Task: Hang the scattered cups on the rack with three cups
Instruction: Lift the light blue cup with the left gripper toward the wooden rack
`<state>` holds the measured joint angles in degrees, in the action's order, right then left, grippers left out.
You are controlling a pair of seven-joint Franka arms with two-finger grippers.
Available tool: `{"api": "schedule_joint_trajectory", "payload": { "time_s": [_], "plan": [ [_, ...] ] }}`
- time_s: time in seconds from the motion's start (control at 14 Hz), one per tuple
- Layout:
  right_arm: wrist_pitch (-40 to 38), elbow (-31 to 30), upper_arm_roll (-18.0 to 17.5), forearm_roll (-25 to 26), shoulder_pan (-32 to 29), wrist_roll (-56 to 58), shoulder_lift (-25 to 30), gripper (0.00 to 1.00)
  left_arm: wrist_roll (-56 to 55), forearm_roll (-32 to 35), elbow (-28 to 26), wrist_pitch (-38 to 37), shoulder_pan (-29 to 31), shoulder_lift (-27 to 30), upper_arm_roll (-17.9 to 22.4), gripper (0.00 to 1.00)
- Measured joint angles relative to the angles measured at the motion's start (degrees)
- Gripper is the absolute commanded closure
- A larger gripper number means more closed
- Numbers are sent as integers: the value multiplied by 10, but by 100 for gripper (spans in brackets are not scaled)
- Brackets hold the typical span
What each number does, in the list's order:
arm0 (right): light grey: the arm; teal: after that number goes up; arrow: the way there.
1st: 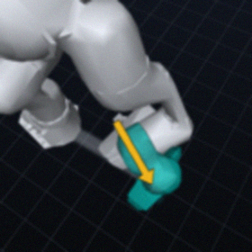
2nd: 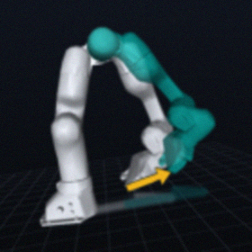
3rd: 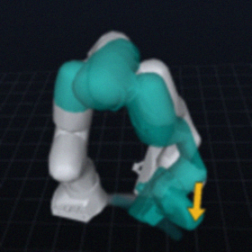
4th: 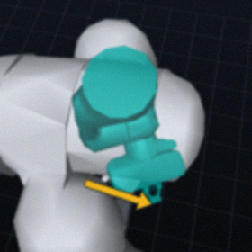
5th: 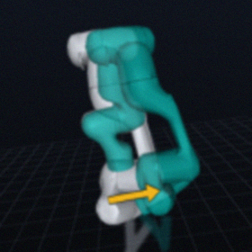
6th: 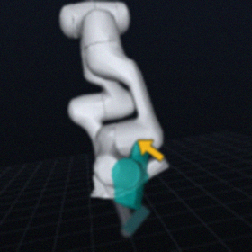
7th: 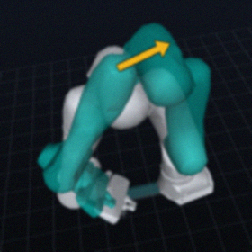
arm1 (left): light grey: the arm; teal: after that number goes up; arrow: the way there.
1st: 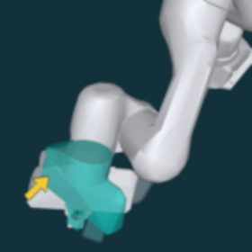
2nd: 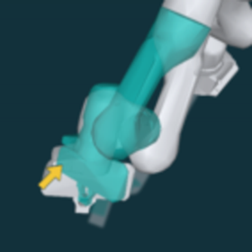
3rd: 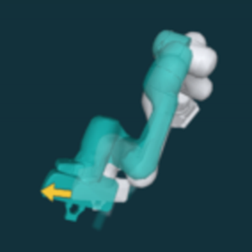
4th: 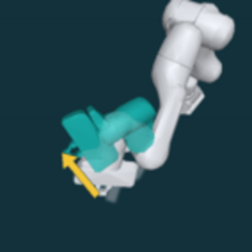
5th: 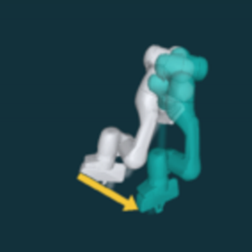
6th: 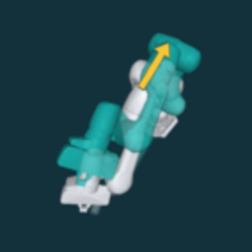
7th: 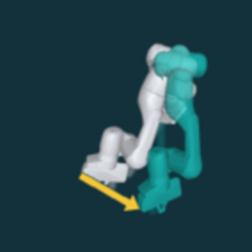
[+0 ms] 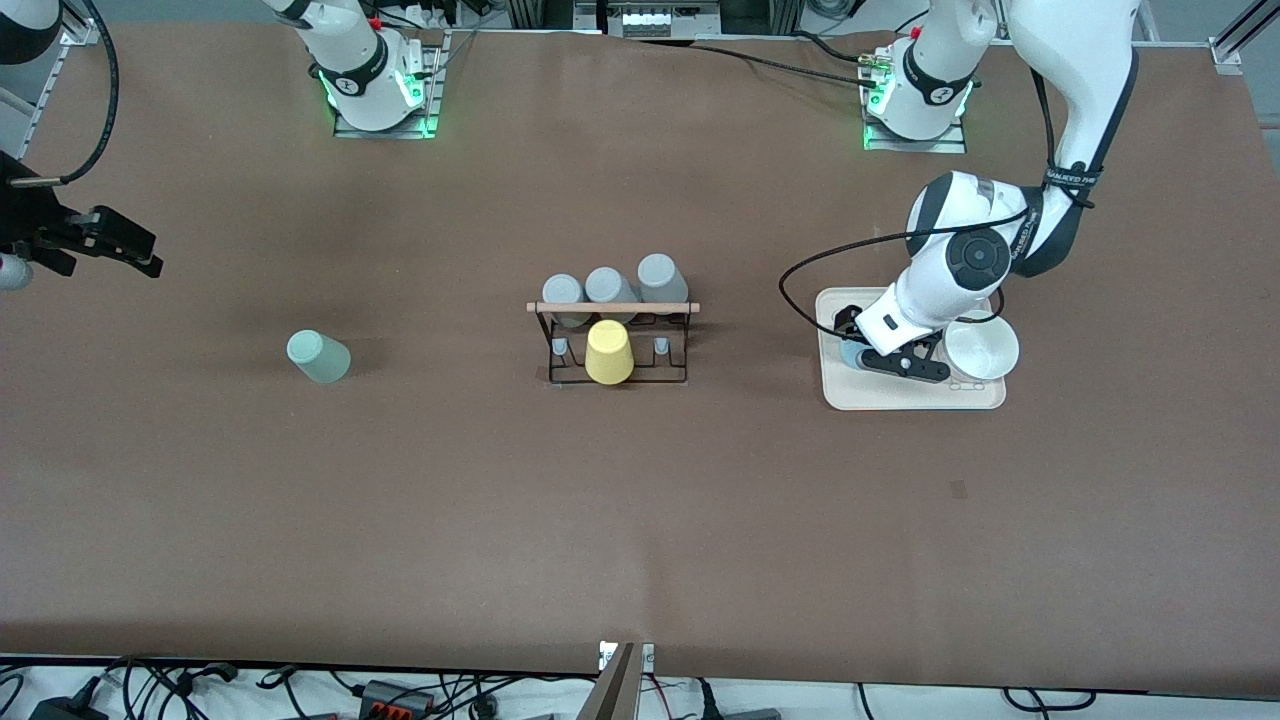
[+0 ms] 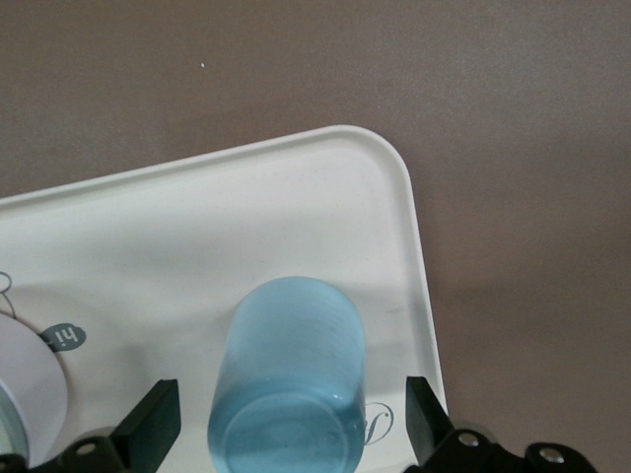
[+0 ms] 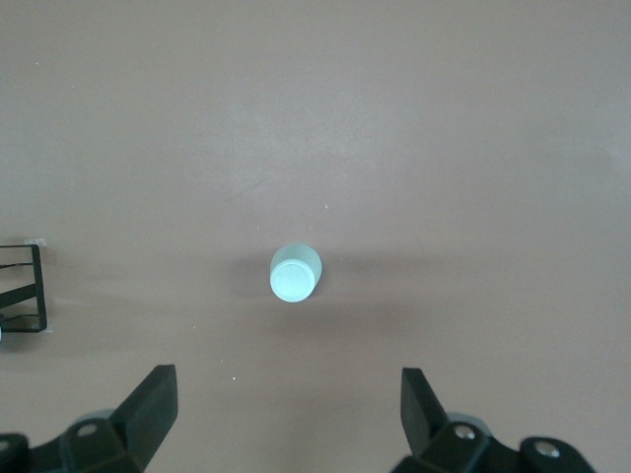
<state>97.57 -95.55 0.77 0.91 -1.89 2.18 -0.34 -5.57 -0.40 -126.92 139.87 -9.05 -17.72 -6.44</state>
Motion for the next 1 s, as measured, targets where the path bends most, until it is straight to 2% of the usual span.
{"api": "schedule_joint_trajectory", "payload": {
  "time_s": [0.21, 0.29, 0.36, 0.5, 0.57, 0.64, 0.79, 1.0],
  "plan": [
    [0, 0, 0, 0, 0, 0, 0, 0, 0, 0, -8, 17, 0, -4, 1, 0],
    [0, 0, 0, 0, 0, 0, 0, 0, 0, 0, -13, 31, 0, -7, 1, 5],
    [0, 0, 0, 0, 0, 0, 0, 0, 0, 0, -19, 47, 1, -10, 1, 15],
    [0, 0, 0, 0, 0, 0, 0, 0, 0, 0, -29, 65, 2, -17, 2, 47],
    [0, 0, 0, 0, 0, 0, 0, 0, 0, 0, -31, 66, 3, -18, 2, 60],
    [0, 0, 0, 0, 0, 0, 0, 0, 0, 0, -31, 67, 3, -17, 2, 67],
    [0, 0, 0, 0, 0, 0, 0, 0, 0, 0, -31, 67, 3, -16, 2, 74],
    [0, 0, 0, 0, 0, 0, 0, 0, 0, 0, -12, 53, 3, -4, 2, 76]
  ]
}}
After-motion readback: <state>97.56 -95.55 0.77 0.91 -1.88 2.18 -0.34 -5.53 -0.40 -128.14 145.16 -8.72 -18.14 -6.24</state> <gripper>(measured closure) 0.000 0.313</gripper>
